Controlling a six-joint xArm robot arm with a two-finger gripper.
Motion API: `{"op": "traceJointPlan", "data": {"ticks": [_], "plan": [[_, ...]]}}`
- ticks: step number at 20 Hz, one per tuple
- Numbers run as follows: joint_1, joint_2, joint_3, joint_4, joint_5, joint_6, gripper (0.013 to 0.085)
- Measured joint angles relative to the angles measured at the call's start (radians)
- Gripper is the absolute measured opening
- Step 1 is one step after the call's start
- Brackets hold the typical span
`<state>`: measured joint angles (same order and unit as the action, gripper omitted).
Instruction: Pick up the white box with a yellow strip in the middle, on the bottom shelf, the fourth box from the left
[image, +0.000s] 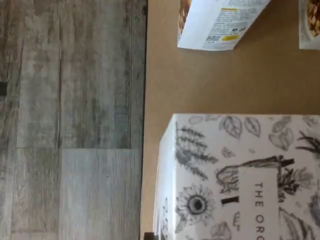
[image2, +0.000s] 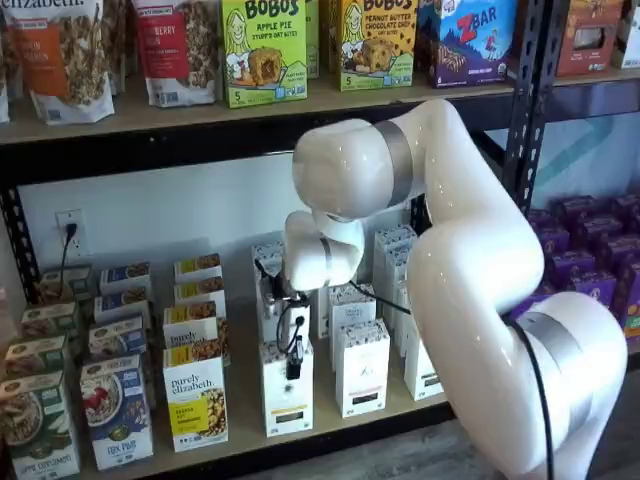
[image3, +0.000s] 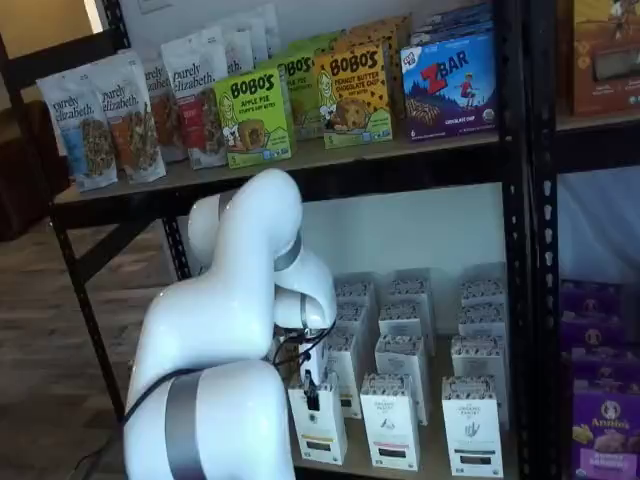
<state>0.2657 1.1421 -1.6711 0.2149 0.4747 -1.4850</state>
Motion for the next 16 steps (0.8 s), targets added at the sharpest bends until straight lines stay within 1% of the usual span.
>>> {"op": "traceJointPlan", "data": {"ticks": [3, 10, 12, 13, 15, 16], "plan": [[0.002, 0.003, -0.003, -0.014, 0.000, 0.014, 0.0690], [0.007, 0.004, 0.000, -0.005, -0.008, 0.010, 0.0690], [0.007, 0.002, 0.002, -0.003, -0.008, 0.009, 0.0610], [0.007, 0.002, 0.002, -0.002, -0.008, 0.008, 0.0610], [0.008, 0.002, 0.002, -0.003, -0.007, 0.009, 0.0530], [0.008, 0.002, 0.001, -0.002, -0.006, 0.009, 0.0530]]}}
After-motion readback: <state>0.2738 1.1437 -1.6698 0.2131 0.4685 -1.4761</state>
